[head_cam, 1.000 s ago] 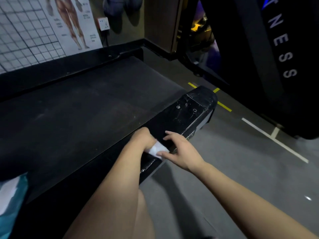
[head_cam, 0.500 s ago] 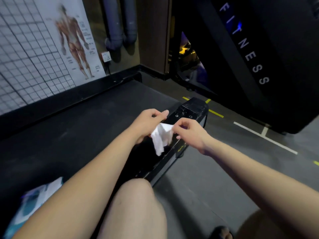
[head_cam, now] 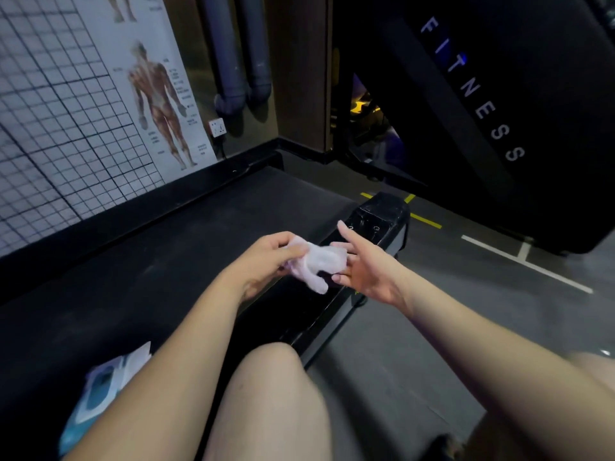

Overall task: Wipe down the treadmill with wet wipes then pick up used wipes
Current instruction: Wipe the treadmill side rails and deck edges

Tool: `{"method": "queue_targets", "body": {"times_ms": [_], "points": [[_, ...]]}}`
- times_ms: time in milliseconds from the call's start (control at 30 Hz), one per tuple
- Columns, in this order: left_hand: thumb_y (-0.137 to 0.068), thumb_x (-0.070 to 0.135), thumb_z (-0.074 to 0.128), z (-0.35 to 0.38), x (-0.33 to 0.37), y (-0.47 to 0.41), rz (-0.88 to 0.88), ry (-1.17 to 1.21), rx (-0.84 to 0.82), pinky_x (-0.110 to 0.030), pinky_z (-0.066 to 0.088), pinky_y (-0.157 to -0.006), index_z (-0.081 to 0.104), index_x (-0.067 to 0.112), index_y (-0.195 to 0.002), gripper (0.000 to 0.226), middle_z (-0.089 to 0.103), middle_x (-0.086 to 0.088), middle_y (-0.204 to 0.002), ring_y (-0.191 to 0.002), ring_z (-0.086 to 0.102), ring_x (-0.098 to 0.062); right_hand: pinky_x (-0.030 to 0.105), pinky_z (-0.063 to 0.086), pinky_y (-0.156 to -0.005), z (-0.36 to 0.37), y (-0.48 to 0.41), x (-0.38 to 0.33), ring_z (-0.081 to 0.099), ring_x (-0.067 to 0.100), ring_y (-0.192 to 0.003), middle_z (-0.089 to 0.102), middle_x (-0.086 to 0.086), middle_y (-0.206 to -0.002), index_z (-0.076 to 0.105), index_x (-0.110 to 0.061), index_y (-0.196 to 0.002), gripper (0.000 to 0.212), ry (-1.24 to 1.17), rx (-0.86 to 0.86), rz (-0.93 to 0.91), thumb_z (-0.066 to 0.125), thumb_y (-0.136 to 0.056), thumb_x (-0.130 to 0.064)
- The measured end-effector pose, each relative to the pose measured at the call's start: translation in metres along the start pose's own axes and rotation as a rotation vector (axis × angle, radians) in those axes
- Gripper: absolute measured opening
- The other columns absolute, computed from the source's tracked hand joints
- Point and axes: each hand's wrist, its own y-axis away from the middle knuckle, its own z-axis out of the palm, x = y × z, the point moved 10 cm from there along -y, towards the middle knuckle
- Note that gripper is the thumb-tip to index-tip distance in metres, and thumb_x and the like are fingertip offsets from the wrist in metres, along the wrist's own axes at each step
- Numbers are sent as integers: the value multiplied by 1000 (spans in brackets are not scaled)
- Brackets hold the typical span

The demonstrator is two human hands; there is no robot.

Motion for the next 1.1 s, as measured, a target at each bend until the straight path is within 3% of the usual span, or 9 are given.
{"method": "queue_targets", "body": {"times_ms": [67,167,367,600,767,867,967,1033,1100], "points": [[-96,20,72,10,-3,1,-13,-96,-58,-27,53,-74,70,12,-95,8,70,-10,-92,-84,66,-18,30,53,-80,13,-1,12,65,21,-87,66,11,-102,64,-9,-108,65,183,-169,65,69,-83,-68],[-95,23,74,18,-9,0,-72,-170,-129,-26,55,-77,73,13,-109,17,75,-7,-108,-95,72,-14,38,50,-104,11,-4,28,65,25,-119,69,11,-128,68,-10,-127,57,220,-213,89,73,-88,-52],[-93,16,76,-9,-41,-12,-163,-95,-59,-34,58,-94,73,21,-124,32,75,-11,-119,-109,73,-26,34,59,-74,-36,-22,20,73,26,-94,72,20,-114,66,3,-119,34,39,87,-60,70,-95,-21],[-84,17,86,-46,-96,-48,-255,-140,383,-11,43,-46,72,9,-109,30,71,-3,-91,-78,65,-9,29,58,-55,-69,-51,33,68,17,-58,73,12,-79,67,6,-106,24,66,316,-37,63,-101,-17],[-83,29,85,-54,-115,-80,-231,-446,431,-24,46,-70,68,21,-113,36,64,3,-101,-98,65,-16,31,57,-52,-92,-81,56,59,21,-51,66,12,-69,66,-5,-82,23,162,465,5,68,-97,-22],[-79,34,88,-52,-132,-96,-231,-630,373,-29,49,-80,63,23,-124,53,62,0,-115,-106,62,-20,34,53,-65,-106,-90,77,60,22,-70,68,7,-78,66,-9,-81,27,430,587,1,66,-93,-34],[-78,36,89,-57,-144,-99,-157,-686,396,-37,50,-101,59,23,-135,67,58,1,-128,-119,59,-18,35,44,-84,-102,-78,43,53,25,-99,61,9,-107,68,-12,-104,22,960,798,-357,57,-97,-30],[-89,34,79,-66,-140,-93,-79,-721,461,-42,50,-103,56,24,-138,55,56,3,-133,-122,58,-17,39,48,-87,-46,-75,24,55,29,-102,60,8,-111,66,-13,-111,26,1296,560,-795,49,-97,-27],[-99,27,65,-67,-135,-85,2,-805,466,-43,51,-100,56,25,-140,42,55,6,-138,-123,58,-19,40,49,-97,4,-90,46,57,27,-116,61,6,-127,65,-13,-122,37,1449,76,-936,41,-100,-30]]}}
